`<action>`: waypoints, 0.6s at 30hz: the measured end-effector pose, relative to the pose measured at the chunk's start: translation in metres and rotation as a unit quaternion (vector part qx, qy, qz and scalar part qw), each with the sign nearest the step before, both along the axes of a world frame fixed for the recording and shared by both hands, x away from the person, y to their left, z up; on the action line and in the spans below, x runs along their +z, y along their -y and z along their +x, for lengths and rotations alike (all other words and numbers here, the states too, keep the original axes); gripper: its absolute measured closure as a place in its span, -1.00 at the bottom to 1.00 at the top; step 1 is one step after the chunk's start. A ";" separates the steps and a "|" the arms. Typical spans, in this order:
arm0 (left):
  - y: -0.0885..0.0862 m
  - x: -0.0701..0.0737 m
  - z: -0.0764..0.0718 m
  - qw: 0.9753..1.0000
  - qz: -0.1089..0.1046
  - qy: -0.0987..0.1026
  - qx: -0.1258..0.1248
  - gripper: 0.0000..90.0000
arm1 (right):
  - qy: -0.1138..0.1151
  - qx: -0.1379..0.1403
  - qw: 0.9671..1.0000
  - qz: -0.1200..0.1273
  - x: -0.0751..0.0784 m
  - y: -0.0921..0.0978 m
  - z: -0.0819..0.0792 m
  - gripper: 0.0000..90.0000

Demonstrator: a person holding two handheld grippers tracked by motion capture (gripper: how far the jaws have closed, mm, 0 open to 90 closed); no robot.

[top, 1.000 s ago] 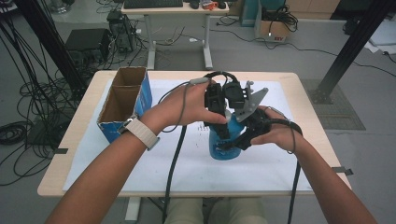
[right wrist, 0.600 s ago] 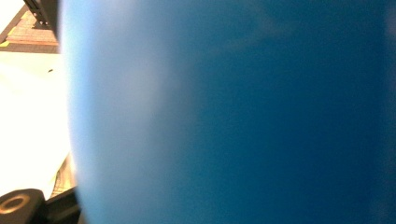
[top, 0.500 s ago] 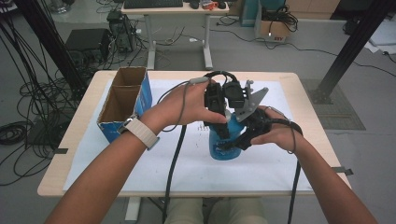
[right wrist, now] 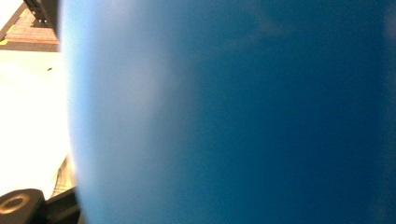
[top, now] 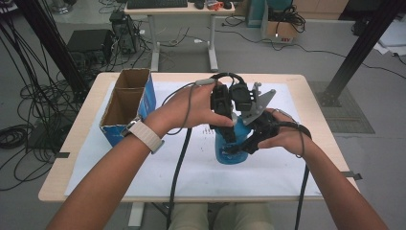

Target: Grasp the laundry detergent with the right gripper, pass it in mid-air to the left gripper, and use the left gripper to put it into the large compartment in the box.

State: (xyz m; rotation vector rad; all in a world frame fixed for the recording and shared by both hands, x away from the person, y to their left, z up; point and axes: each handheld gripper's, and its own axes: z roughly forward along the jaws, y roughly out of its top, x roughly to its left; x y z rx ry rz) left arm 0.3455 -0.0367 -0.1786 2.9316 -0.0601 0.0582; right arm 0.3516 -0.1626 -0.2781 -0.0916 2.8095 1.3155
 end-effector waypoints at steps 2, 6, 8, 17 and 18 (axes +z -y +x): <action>0.000 0.000 0.000 1.000 -0.001 0.000 0.000 -0.17 | 0.001 0.000 1.000 0.001 0.000 0.000 0.000 -0.04; 0.001 0.000 0.000 1.000 0.000 0.000 0.000 -0.17 | 0.001 0.000 1.000 -0.001 0.000 0.001 0.000 -0.04; 0.001 0.000 -0.001 1.000 0.000 0.000 0.000 -0.17 | 0.001 -0.006 1.000 0.010 -0.001 0.000 -0.001 -0.04; 0.001 0.000 -0.001 1.000 0.003 -0.002 -0.001 -0.17 | -0.002 -0.007 1.000 0.005 -0.001 0.000 -0.002 -0.04; 0.001 0.000 -0.001 1.000 0.001 0.000 -0.001 -0.17 | 0.000 -0.006 1.000 0.005 -0.001 0.000 -0.002 -0.04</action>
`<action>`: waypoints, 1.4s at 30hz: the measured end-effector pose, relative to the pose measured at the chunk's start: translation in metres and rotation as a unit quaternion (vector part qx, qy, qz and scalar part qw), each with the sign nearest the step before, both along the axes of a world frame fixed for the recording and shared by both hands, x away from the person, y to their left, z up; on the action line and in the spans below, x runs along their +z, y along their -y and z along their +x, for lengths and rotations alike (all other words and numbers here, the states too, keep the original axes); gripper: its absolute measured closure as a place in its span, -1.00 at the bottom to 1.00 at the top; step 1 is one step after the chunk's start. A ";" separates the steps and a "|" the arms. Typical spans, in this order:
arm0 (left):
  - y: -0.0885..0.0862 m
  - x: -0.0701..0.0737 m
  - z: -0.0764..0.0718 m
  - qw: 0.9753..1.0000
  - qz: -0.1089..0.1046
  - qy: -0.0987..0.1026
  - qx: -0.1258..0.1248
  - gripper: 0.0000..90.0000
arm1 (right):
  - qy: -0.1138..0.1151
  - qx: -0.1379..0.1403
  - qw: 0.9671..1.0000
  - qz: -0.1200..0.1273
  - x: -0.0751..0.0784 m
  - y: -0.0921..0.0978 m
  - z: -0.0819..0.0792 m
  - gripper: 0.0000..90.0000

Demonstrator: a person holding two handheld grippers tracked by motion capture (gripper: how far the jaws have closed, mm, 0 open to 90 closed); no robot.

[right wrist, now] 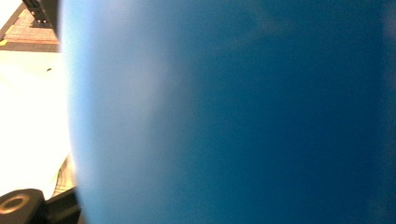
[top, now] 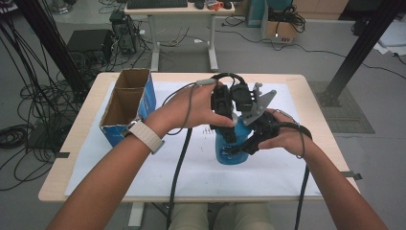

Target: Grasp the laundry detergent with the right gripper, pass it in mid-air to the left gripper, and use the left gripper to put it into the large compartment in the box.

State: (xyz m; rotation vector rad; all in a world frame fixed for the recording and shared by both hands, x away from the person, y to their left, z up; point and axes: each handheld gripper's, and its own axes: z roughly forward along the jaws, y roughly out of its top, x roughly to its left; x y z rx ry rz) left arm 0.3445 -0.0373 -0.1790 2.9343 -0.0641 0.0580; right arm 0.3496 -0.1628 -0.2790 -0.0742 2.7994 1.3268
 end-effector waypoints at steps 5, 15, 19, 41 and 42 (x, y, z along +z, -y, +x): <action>0.000 0.000 0.000 1.000 0.000 0.000 -0.001 -0.17 | -0.002 -0.002 1.000 0.002 0.000 0.000 0.000 -0.04; 0.002 0.000 -0.001 1.000 0.006 0.002 0.002 -0.17 | -0.006 -0.005 1.000 -0.006 0.001 0.001 -0.001 -0.04; 0.002 0.000 -0.003 1.000 -0.004 -0.001 0.014 -0.17 | -0.006 -0.009 1.000 -0.001 0.000 0.001 -0.002 -0.04; 0.001 0.001 -0.001 1.000 0.005 0.003 0.000 -0.17 | -0.010 -0.010 1.000 -0.004 0.002 0.001 -0.003 -0.04; 0.001 0.001 -0.001 1.000 0.005 0.003 0.000 -0.17 | -0.004 -0.008 1.000 -0.004 0.001 0.000 -0.002 -0.04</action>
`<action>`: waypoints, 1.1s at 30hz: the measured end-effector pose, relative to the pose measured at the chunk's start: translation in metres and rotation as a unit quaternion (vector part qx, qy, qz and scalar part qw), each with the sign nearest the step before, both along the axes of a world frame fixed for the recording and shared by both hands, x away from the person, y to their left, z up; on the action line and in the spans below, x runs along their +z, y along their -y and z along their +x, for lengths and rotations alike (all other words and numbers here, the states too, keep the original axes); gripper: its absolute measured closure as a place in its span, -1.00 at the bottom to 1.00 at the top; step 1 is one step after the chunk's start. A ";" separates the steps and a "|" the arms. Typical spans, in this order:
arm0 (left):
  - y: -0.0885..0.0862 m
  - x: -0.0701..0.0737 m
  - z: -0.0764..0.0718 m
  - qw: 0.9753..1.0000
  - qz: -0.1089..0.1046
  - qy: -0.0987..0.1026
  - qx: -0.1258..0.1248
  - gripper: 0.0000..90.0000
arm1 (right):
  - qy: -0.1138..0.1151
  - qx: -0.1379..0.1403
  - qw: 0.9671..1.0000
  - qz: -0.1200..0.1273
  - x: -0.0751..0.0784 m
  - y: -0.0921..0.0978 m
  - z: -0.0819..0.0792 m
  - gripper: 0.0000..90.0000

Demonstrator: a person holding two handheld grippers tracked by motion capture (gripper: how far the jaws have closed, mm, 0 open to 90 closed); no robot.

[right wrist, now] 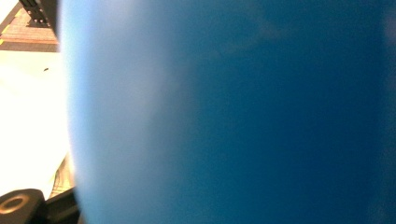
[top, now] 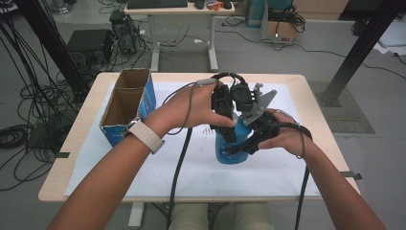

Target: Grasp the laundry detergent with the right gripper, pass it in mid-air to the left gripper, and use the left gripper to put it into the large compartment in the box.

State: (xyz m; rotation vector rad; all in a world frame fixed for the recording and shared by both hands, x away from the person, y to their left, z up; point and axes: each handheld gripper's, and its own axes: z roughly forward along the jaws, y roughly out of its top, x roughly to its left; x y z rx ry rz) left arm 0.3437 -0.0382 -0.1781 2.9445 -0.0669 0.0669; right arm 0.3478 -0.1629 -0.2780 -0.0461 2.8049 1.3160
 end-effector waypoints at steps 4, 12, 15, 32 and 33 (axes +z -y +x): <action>0.000 0.000 0.001 1.000 0.002 0.000 0.002 -0.17 | -0.008 -0.003 1.000 -0.002 0.000 0.000 -0.001 -0.04; 0.000 -0.002 -0.001 1.000 -0.009 -0.003 0.015 -0.17 | -0.008 -0.003 1.000 -0.002 0.000 0.000 0.000 -0.04; 0.000 -0.002 0.000 1.000 -0.009 -0.003 0.016 -0.17 | -0.011 -0.004 1.000 -0.004 0.000 0.000 0.000 -0.04; 0.001 0.001 0.003 1.000 0.001 -0.002 -0.001 -0.17 | -0.009 -0.002 1.000 -0.002 0.001 0.001 0.001 -0.04; 0.001 0.001 0.003 1.000 0.001 -0.001 -0.001 -0.17 | 0.000 0.001 1.000 0.000 0.000 0.001 0.002 -0.04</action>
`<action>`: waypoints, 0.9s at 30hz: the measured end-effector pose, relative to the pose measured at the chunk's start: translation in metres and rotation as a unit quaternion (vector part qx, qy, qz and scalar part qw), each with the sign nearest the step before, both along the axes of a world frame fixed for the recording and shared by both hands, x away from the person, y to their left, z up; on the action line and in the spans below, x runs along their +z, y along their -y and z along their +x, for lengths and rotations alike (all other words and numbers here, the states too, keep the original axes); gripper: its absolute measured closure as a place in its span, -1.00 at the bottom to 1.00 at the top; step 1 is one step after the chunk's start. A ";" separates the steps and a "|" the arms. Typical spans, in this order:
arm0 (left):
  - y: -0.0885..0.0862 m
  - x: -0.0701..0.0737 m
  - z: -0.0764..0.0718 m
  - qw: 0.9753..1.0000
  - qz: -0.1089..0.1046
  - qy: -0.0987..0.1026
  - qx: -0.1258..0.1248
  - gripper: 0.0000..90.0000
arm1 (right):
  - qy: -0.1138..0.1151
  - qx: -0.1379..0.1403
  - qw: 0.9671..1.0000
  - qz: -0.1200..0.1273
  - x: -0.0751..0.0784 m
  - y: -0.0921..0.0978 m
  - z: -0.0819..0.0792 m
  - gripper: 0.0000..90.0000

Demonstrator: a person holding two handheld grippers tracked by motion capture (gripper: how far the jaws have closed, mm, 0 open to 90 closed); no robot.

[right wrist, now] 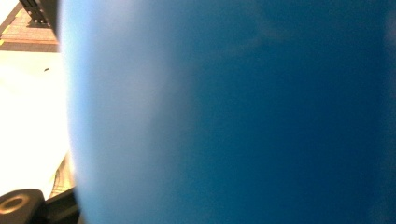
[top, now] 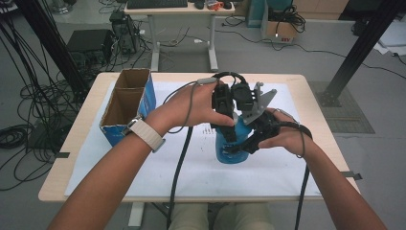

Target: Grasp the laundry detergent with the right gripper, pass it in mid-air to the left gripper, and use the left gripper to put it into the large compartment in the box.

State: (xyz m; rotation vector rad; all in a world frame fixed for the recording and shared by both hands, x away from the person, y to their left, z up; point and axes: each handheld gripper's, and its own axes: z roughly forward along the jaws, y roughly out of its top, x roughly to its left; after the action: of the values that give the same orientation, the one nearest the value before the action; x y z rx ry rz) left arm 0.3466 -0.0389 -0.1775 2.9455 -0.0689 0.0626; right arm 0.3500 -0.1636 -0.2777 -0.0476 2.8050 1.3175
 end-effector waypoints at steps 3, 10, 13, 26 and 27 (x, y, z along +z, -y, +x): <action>0.000 -0.001 -0.001 1.000 -0.006 -0.001 0.006 -0.17 | 0.000 0.000 1.000 0.000 0.000 0.000 0.000 -0.04; -0.001 0.001 0.000 1.000 0.003 0.001 0.000 -0.17 | 0.000 -0.001 1.000 0.002 0.000 -0.001 0.000 -0.04; 0.000 0.002 0.000 1.000 0.003 0.000 0.001 -0.17 | -0.008 -0.003 1.000 0.006 0.001 -0.001 -0.001 -0.04; 0.000 0.001 -0.003 1.000 0.012 -0.006 0.020 -0.17 | -0.038 -0.007 0.999 0.016 -0.001 0.000 -0.002 -0.36; 0.000 0.001 -0.001 1.000 0.024 -0.002 0.008 -0.17 | -0.031 -0.004 0.999 0.022 -0.003 0.001 0.002 -0.62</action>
State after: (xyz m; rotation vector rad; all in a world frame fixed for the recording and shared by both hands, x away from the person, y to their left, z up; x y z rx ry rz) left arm 0.3455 -0.0390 -0.1762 2.9945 -0.0477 0.0588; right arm 0.3524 -0.1645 -0.2810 0.0065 2.8218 1.4019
